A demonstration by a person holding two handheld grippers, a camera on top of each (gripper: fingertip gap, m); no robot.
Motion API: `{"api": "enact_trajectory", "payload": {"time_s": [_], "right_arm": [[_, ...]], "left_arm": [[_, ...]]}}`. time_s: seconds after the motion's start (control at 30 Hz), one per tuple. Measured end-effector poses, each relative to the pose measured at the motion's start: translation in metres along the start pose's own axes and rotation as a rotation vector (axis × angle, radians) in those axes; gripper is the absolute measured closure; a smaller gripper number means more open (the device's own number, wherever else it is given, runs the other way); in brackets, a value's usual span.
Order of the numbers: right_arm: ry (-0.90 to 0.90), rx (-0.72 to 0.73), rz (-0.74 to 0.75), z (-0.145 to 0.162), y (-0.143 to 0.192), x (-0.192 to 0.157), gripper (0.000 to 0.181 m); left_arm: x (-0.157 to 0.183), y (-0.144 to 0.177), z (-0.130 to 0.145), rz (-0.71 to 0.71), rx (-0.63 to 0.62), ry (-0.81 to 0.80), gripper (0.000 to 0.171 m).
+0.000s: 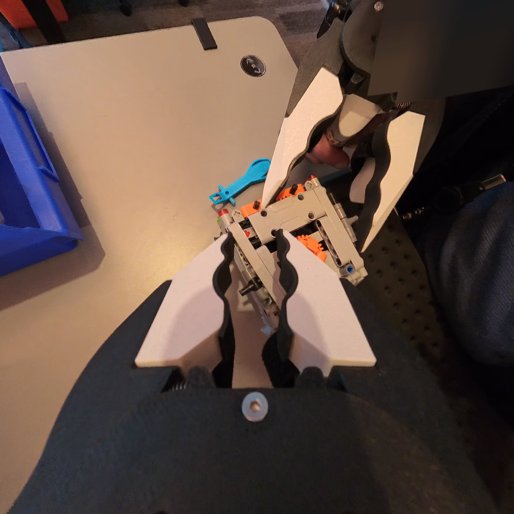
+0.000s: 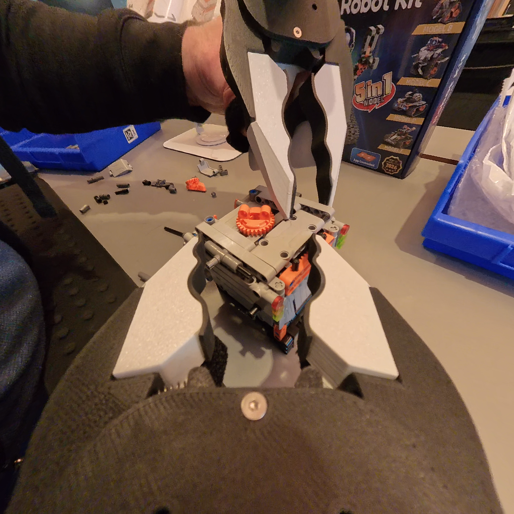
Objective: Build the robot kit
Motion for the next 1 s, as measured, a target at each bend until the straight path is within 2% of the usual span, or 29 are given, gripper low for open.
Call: {"api": "enact_trajectory", "payload": {"time_s": [0.17,0.33,0.43,0.57,0.63,0.8,1.0], "right_arm": [[-0.016,0.012,-0.012,0.000,0.001,-0.001,0.109],[-0.024,0.014,-0.015,0.000,0.001,-0.001,0.109],[-0.025,0.013,-0.016,0.000,0.001,-0.001,0.109],[-0.022,0.008,-0.017,0.000,0.000,-0.003,0.109],[-0.023,0.014,-0.016,0.000,0.000,-0.003,0.109],[-0.011,0.014,-0.019,0.001,0.000,-0.004,0.109],[0.000,0.028,-0.004,0.001,-0.001,-0.004,0.109]], "left_arm": [[0.000,0.007,0.002,0.065,-0.061,0.045,0.142],[-0.001,0.021,0.012,0.035,-0.088,0.087,0.146],[0.006,0.024,0.019,0.012,-0.122,0.109,0.137],[0.011,0.017,0.020,-0.056,-0.169,0.108,0.137],[0.009,0.015,0.018,-0.097,-0.163,0.099,0.143],[0.011,0.013,0.020,-0.110,-0.161,0.037,0.144],[0.007,0.011,0.019,-0.048,-0.142,0.144,0.146]]}}
Point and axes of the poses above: each gripper's, where its closed fingertips meet, y back along the fingers, z out of its underside, x = y × z across the jaws, the point moved 4 cm from there along y, back along the fingers, and after that the axes turned 8 degrees about -z, right-handed, at the moved point
